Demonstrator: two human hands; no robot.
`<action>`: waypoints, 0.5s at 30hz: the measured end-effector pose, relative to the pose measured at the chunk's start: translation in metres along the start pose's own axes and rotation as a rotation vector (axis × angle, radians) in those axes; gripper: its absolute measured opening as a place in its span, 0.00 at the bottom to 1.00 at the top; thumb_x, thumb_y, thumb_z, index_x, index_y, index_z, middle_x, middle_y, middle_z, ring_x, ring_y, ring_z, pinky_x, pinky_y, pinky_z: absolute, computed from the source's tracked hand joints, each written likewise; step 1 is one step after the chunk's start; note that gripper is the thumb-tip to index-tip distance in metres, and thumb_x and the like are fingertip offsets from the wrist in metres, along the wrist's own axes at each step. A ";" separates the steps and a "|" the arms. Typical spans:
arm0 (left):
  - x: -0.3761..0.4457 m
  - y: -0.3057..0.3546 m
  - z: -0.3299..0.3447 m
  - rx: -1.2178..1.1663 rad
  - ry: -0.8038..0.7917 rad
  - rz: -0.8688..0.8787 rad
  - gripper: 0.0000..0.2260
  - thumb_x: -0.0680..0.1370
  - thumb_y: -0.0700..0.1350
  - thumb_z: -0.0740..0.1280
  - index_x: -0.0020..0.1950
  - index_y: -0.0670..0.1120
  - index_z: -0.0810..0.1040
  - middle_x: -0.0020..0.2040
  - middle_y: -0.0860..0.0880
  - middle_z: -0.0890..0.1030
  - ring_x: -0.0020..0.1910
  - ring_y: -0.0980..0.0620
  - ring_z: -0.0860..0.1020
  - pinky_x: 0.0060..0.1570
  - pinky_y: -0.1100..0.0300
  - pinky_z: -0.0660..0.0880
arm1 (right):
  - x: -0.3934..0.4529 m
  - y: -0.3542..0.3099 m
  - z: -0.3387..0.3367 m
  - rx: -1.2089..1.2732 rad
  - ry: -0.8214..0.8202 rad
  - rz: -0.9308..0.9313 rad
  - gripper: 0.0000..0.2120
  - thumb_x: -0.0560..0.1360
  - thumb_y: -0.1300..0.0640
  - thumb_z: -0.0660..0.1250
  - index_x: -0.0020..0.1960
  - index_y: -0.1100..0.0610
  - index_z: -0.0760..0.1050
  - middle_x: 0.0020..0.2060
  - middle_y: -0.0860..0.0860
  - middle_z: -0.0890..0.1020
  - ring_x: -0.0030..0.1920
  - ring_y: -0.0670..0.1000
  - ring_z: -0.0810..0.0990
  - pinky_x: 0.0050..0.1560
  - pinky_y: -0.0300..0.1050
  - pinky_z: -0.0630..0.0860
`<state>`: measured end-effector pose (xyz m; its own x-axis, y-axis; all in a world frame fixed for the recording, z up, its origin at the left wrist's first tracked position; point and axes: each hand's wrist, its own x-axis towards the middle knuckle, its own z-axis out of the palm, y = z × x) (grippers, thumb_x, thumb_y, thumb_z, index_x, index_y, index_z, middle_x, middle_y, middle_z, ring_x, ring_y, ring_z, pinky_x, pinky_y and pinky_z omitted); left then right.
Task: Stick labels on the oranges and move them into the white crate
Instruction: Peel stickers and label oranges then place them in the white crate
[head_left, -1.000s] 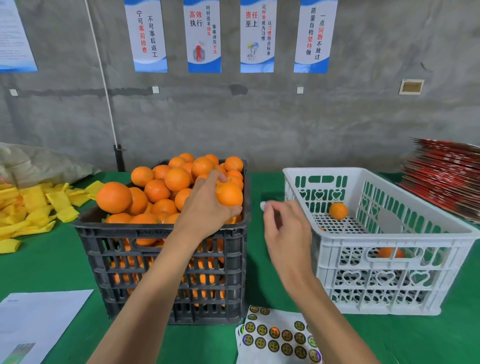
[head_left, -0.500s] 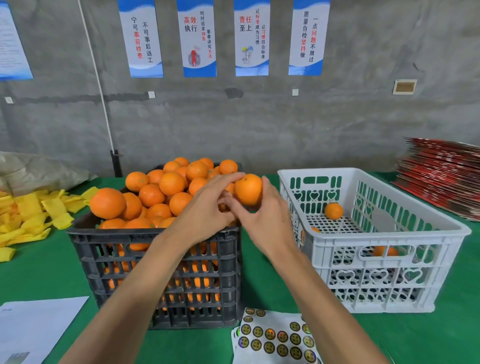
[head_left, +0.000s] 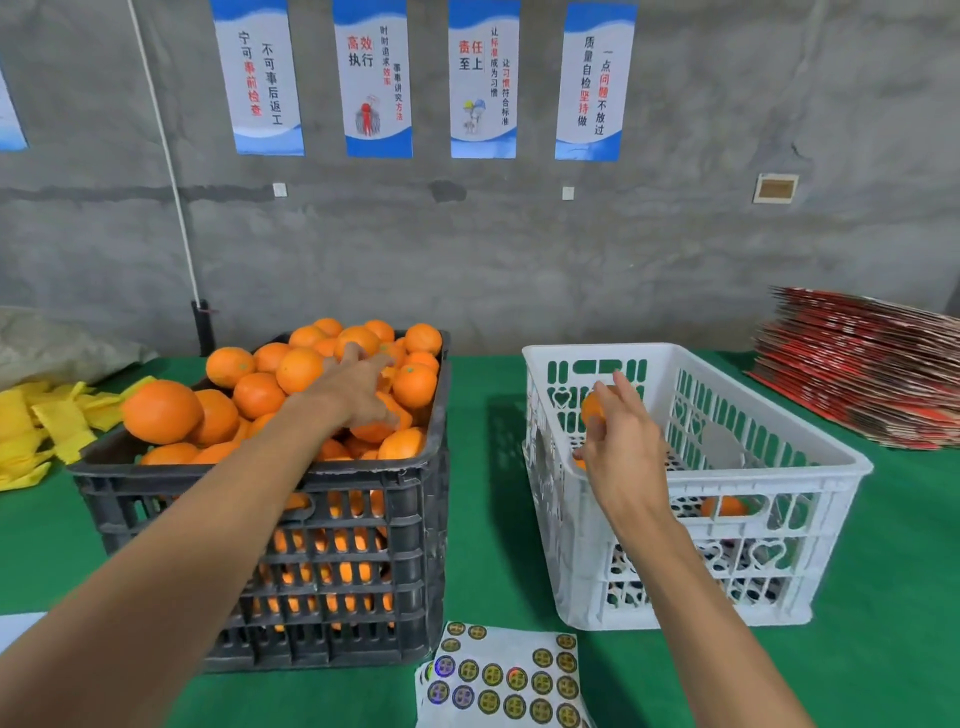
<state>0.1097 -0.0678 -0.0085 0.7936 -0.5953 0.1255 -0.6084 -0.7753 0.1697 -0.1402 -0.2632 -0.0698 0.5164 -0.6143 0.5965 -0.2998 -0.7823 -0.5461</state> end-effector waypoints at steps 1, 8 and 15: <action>0.001 0.000 -0.002 0.042 -0.018 0.000 0.39 0.69 0.59 0.78 0.77 0.58 0.66 0.74 0.44 0.58 0.71 0.34 0.63 0.69 0.42 0.68 | 0.001 0.000 0.000 0.013 -0.011 -0.009 0.24 0.78 0.74 0.62 0.73 0.64 0.72 0.80 0.57 0.62 0.66 0.63 0.78 0.59 0.61 0.81; -0.015 0.007 0.010 0.262 -0.017 0.175 0.22 0.74 0.41 0.72 0.65 0.46 0.69 0.65 0.43 0.75 0.63 0.37 0.75 0.58 0.47 0.73 | -0.030 -0.011 0.011 -0.094 0.222 -0.318 0.12 0.75 0.70 0.69 0.56 0.62 0.84 0.62 0.55 0.83 0.54 0.58 0.84 0.54 0.54 0.81; -0.046 0.003 0.001 -0.161 0.257 0.214 0.33 0.64 0.53 0.81 0.66 0.49 0.72 0.60 0.46 0.72 0.58 0.42 0.73 0.58 0.45 0.74 | -0.073 -0.015 0.044 0.061 -0.016 -0.570 0.09 0.77 0.64 0.66 0.55 0.59 0.82 0.49 0.50 0.83 0.47 0.48 0.80 0.50 0.45 0.80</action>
<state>0.0715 -0.0432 -0.0146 0.6363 -0.6520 0.4123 -0.7683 -0.5839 0.2624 -0.1377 -0.2018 -0.1311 0.5951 -0.0947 0.7981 0.0762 -0.9819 -0.1733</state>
